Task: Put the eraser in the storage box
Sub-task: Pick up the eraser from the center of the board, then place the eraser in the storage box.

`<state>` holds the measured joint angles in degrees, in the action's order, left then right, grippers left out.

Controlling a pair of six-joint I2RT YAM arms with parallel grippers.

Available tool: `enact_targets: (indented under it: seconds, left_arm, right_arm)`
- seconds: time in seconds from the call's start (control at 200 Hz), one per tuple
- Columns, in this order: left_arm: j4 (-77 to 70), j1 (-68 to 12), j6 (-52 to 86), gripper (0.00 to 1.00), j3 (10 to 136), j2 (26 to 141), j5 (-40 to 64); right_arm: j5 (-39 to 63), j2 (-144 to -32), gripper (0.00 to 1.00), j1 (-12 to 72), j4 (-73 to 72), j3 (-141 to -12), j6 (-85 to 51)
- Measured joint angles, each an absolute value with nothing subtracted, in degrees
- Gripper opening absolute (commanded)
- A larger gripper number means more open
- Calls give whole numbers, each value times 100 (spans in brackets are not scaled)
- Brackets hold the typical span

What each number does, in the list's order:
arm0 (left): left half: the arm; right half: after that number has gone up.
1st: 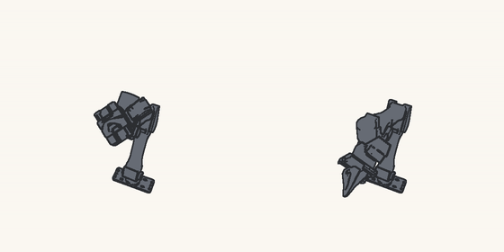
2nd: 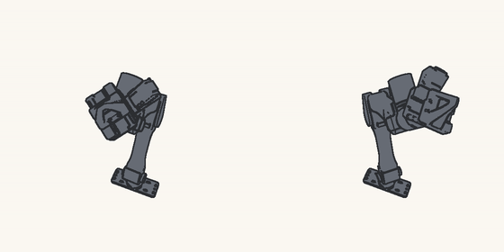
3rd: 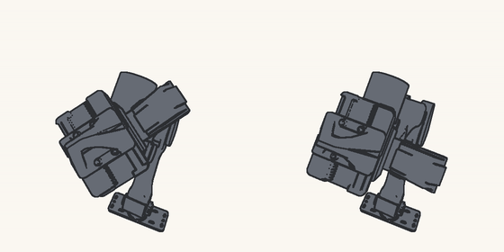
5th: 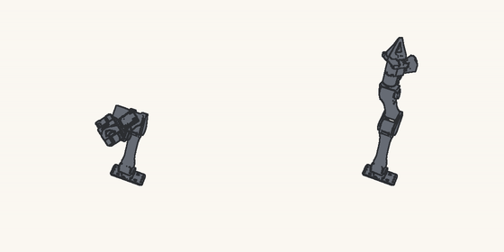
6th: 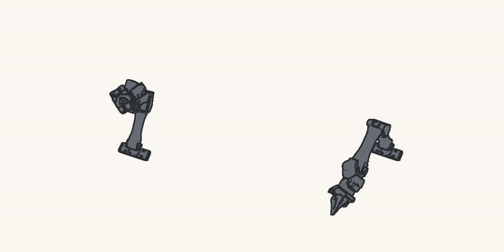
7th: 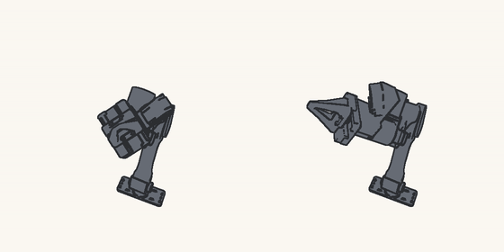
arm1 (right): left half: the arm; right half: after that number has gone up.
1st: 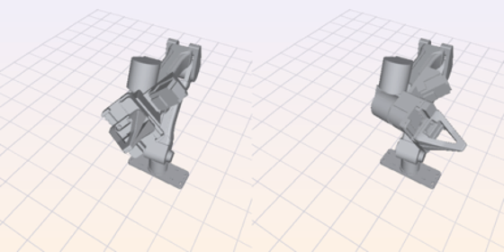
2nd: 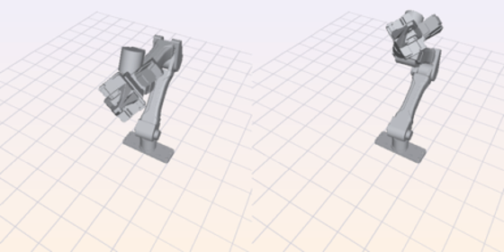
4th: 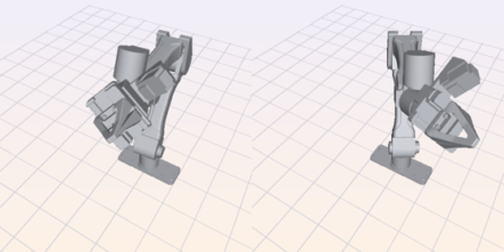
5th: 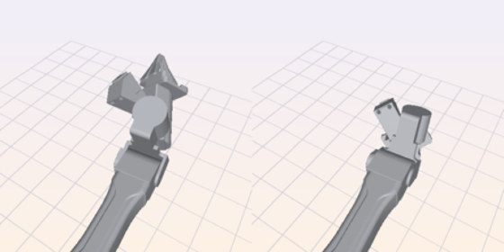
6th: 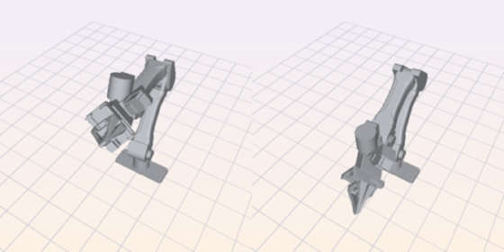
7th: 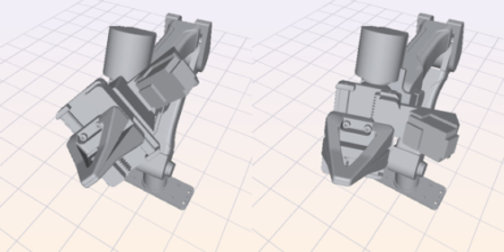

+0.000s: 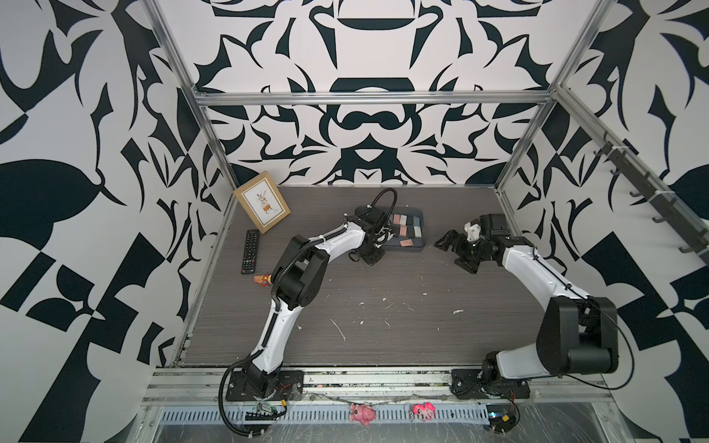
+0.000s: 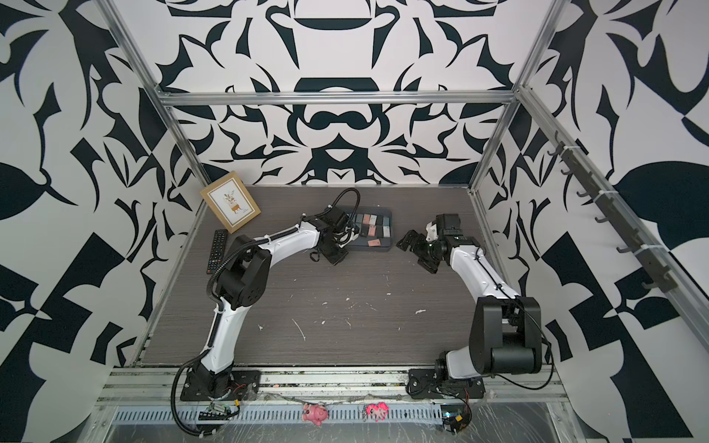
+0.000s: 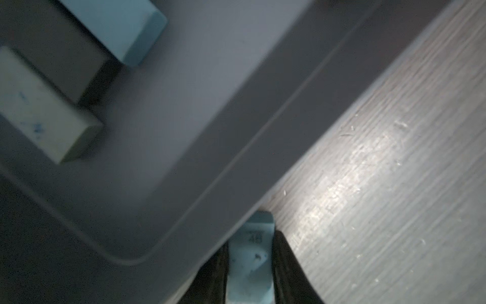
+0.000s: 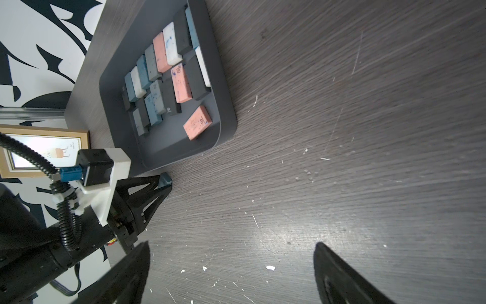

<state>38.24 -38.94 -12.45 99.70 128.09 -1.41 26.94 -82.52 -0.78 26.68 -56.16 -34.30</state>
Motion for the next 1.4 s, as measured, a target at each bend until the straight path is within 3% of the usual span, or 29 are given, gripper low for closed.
enact_targets:
  seconds: [0.44, 0.96, 1.4]
  left_arm:
    - [4357, -3889, -1190, 21, 9926, 12534, -132]
    - [4845, -3889, -2300, 21, 12025, 12545, -670]
    - [4353, -3868, -2965, 22, 12112, 13161, -513]
  right_arm:
    - [2681, -8211, 98, -78, 2536, -5614, -3514]
    - [2792, -8211, 98, -78, 2547, -5621, -3645]
    - [2810, -8364, 98, -78, 2650, -5898, -3577]
